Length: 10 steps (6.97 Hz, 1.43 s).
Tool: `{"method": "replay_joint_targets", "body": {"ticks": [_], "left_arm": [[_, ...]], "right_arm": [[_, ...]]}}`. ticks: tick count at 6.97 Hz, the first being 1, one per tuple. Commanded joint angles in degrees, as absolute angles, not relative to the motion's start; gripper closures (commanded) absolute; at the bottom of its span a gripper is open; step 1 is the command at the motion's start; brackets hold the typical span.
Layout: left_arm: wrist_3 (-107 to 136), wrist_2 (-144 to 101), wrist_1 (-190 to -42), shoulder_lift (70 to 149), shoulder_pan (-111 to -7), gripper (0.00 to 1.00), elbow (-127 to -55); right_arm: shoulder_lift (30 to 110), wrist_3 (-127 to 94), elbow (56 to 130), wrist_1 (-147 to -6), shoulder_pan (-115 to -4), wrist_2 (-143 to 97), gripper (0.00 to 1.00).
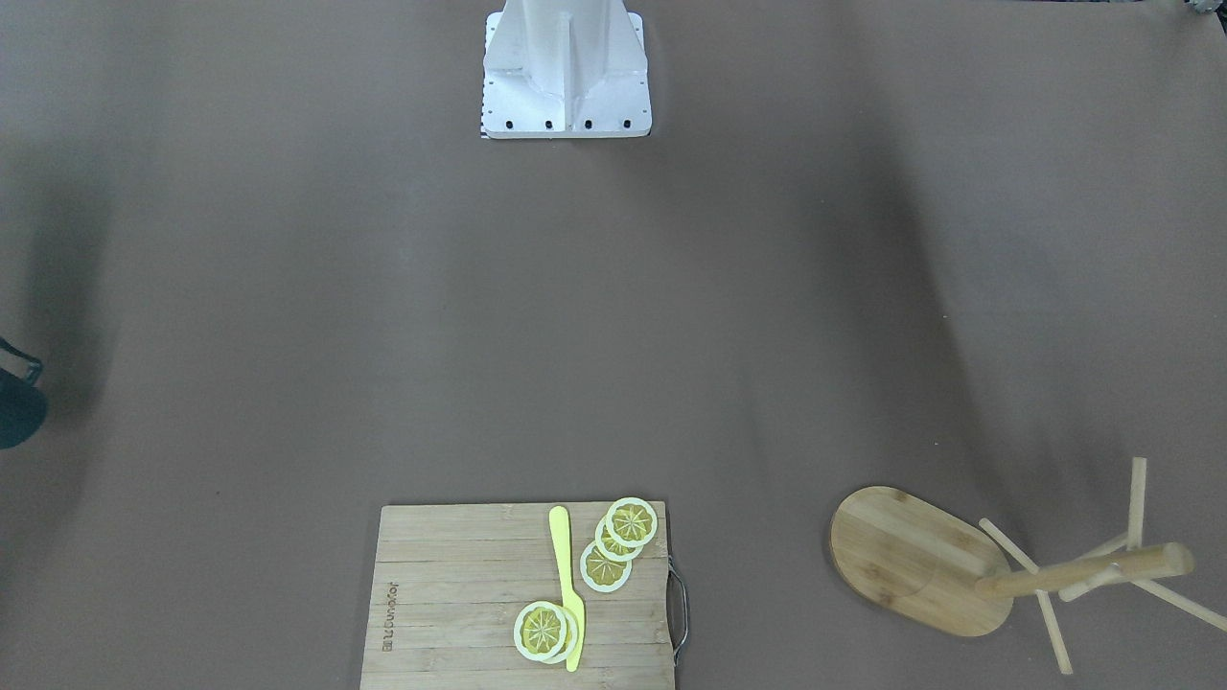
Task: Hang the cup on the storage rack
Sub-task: 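Carry the teal mug with the right gripper toward the table center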
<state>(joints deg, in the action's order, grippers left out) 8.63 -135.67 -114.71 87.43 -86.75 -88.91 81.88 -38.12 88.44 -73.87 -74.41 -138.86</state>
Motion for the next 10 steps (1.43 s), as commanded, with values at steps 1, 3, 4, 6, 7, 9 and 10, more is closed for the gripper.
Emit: {"method": "replay_joint_targets", "body": {"ticks": [1,3,4,6,7,9,10], "left_arm": [[9.6,-135.7,-114.7,87.9,-86.7,0.02,-88.9],[9.6,-135.7,-114.7,88.1,-86.7,0.02,-88.9],[9.9,-135.7,-114.8,88.2,-86.7,0.02,-88.9],[10.3,-135.6,-114.8,88.8,-86.6,0.02,-88.7],[10.3,-135.6,-114.8,88.7,-86.6,0.02,-88.9],[10.4,-135.6,-114.8,88.6,-86.6,0.02,-88.8],[10.4,-135.6,-114.8,88.5,-86.6,0.02,-88.8]], "right_arm": [[78.9,-59.3,98.1,-73.9,-65.5,-138.2,1.00],[72.9,-75.9,101.9,-73.9,-55.5,-133.6,1.00],[68.3,-85.8,102.6,-74.0,-48.8,-127.9,1.00],[58.7,-96.6,102.4,-81.5,-40.2,-119.8,1.00],[55.1,-101.4,101.6,-82.5,-36.1,-115.4,1.00],[50.4,-108.4,97.9,-82.6,-30.5,-110.2,1.00],[49.5,-109.8,97.4,-82.7,-29.5,-109.3,1.00]]}}
